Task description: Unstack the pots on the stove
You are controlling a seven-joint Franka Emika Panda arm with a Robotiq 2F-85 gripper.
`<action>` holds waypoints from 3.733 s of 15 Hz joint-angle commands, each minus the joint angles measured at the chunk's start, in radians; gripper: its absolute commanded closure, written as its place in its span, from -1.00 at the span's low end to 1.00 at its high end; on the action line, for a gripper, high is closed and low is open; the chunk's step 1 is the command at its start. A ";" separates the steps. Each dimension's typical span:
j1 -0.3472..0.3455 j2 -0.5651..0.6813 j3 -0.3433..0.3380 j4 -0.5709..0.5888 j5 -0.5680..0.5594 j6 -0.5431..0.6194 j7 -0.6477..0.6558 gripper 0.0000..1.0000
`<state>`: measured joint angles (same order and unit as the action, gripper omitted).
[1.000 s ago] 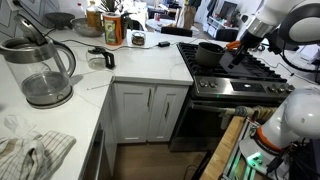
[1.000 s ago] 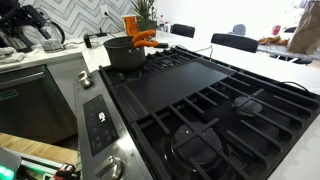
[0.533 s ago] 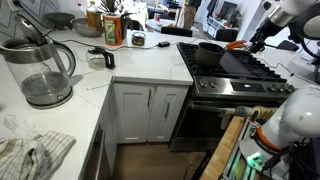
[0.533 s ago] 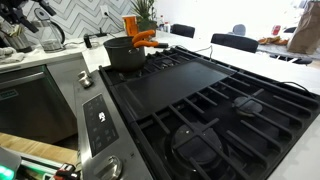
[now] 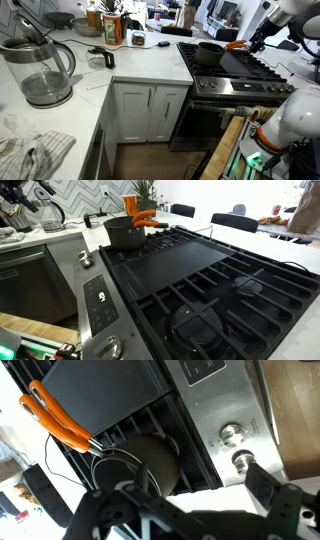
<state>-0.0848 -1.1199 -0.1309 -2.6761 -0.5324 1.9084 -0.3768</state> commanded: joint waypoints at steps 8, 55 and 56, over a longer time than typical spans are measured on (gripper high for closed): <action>0.037 0.127 -0.324 0.213 -0.069 0.022 -0.388 -1.00; -0.045 1.128 -0.709 0.883 0.891 -0.148 -1.446 -1.00; -0.068 1.151 -0.695 0.902 0.893 -0.164 -1.450 -1.00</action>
<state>-0.0706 -0.0784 -0.8592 -1.8565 0.3175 1.8237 -1.7609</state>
